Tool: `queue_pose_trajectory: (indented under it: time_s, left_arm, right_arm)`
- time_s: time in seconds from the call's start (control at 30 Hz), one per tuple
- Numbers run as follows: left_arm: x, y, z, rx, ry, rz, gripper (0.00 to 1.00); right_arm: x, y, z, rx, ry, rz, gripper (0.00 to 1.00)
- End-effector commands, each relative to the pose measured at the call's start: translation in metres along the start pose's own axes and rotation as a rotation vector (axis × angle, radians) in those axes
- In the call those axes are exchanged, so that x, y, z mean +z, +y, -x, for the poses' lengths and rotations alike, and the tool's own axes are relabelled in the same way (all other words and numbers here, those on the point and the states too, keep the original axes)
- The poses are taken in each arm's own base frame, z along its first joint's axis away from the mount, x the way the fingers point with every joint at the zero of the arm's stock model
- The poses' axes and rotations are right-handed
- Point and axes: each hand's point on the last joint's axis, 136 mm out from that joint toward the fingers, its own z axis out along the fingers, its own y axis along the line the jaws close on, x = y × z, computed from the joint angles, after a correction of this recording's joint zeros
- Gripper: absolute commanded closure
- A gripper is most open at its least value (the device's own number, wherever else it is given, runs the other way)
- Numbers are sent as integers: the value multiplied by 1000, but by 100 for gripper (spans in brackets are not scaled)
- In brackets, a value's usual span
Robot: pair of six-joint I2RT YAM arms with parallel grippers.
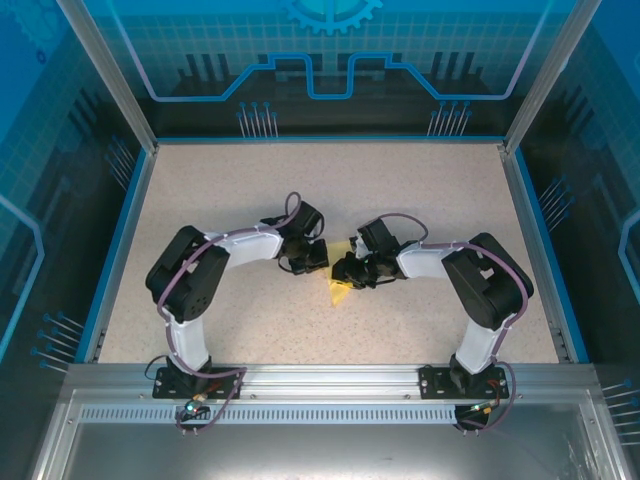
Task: Fold a paper plane with a square sheet of paper (pick it up from the middle)
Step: Third fold the triangle at the center of the table.
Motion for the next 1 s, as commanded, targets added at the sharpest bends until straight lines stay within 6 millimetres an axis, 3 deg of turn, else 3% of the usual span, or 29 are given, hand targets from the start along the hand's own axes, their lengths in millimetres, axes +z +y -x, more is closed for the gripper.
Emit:
queue_pose_trajectory:
  time_s: [0.0,0.23,0.4,0.97]
  left_arm:
    - [-31,16,16,-56,-79,25,92]
    - [-46,18,12,-54,-85,-17,92]
    - [-45,5,3,-41,-49,-99,92]
    - [-22,-21,-28,-13,65,-199,96]
  right_arm:
    - [7,-30,-16,45,35,-105,68]
    - [6,-30,-16,43,31,-104,56]
    - [7,-33,-17,46,35,-111,56]
    - [7,-50,-25,56,49,-158,88]
